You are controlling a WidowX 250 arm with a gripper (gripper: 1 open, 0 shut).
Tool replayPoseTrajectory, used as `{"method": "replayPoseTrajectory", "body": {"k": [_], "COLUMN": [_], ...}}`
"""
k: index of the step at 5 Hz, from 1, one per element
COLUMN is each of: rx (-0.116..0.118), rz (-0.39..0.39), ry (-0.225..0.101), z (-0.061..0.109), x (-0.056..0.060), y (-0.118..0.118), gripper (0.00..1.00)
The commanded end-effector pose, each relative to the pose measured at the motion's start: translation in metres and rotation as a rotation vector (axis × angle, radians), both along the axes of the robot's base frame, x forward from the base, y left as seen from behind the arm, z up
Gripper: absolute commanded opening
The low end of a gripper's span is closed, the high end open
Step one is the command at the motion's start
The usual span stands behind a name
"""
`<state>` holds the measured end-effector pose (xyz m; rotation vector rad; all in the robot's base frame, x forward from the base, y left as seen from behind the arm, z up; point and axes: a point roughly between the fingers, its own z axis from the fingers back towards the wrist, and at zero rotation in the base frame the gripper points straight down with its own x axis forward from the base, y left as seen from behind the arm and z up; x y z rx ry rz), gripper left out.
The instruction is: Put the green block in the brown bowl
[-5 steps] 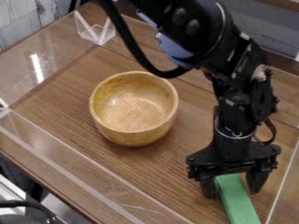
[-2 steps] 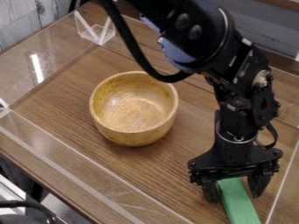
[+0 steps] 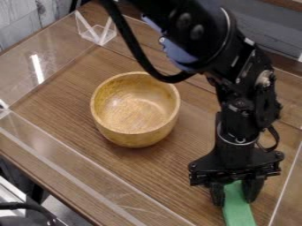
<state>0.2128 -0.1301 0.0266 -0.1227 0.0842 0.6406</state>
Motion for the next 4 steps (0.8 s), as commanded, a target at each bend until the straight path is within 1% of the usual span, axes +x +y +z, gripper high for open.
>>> {"method": "replayPoseTrajectory", "body": {"k": [1, 2, 4], "rx": [-0.025, -0.026, -0.037], "rz": [-0.012, -0.019, -0.038], "ry": [-0.036, -0.028, -0.026], "z": [0.017, 0.023, 0.034], "x": [0.004, 0.003, 0.001], "y": [-0.005, -0.005, -0.006], "gripper": [0.0, 0.0, 0.0]}}
